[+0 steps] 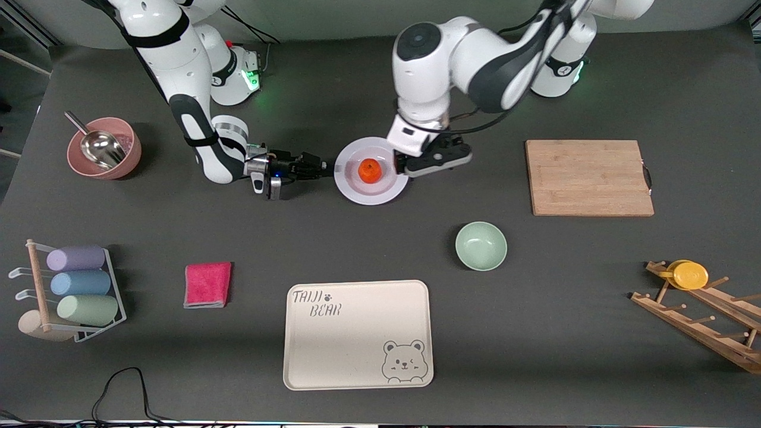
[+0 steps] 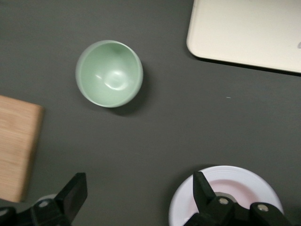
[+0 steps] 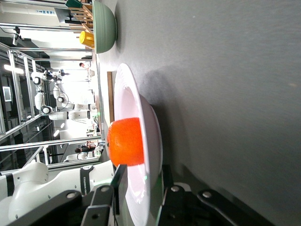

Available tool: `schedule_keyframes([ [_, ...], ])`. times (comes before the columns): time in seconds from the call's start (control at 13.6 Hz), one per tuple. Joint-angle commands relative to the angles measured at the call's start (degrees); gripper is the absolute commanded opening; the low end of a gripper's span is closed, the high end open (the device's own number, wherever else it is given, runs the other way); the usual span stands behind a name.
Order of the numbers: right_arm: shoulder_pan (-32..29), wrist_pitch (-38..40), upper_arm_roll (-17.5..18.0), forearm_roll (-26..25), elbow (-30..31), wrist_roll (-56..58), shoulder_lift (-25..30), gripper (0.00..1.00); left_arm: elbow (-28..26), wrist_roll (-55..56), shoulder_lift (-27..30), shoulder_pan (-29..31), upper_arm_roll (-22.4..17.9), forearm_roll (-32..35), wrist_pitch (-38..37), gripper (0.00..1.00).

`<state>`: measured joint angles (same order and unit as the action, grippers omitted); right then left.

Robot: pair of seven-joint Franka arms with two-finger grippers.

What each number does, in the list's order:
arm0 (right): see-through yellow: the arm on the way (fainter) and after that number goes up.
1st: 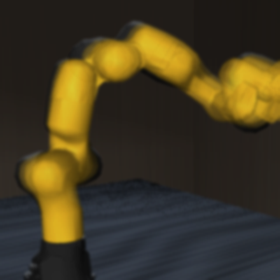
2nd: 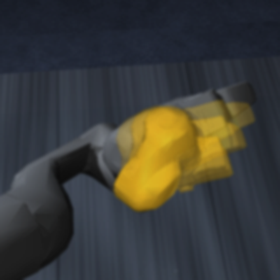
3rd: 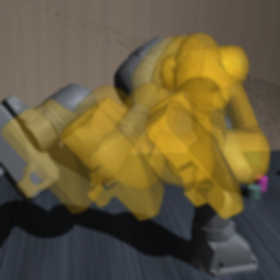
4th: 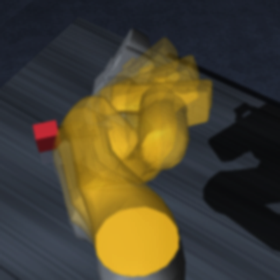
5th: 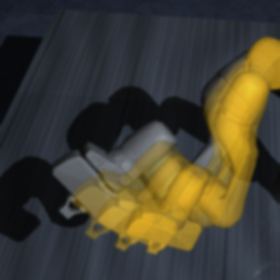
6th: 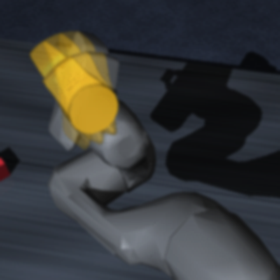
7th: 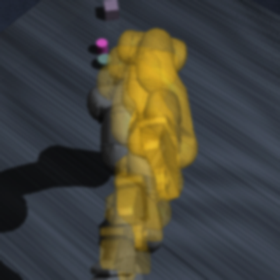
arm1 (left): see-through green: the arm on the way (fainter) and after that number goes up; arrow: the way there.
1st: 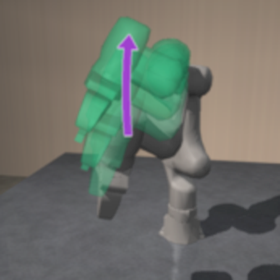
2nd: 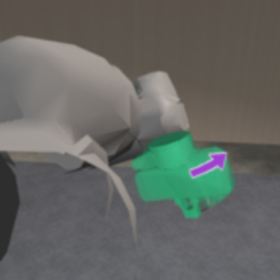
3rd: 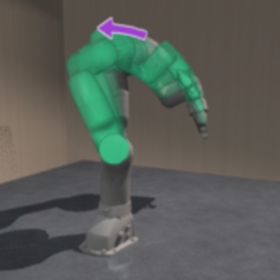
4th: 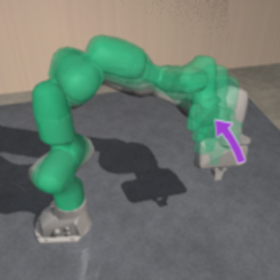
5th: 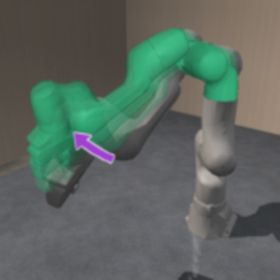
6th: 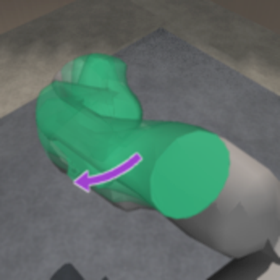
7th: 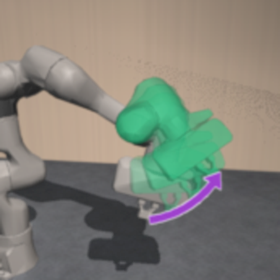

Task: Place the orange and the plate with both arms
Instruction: 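Release the orange on the plate while the right gripper grasps the rim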

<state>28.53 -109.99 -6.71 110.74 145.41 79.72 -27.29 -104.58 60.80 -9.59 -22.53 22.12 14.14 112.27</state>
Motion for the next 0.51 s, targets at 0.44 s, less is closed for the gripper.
schedule_keyframes([
  [0.44,0.6,-0.6,2.1,3.6,-3.0,1.2,-2.5,0.18,-1.0,-49.5,10.4,26.5,-0.3,-15.1,-8.8,1.0],
])
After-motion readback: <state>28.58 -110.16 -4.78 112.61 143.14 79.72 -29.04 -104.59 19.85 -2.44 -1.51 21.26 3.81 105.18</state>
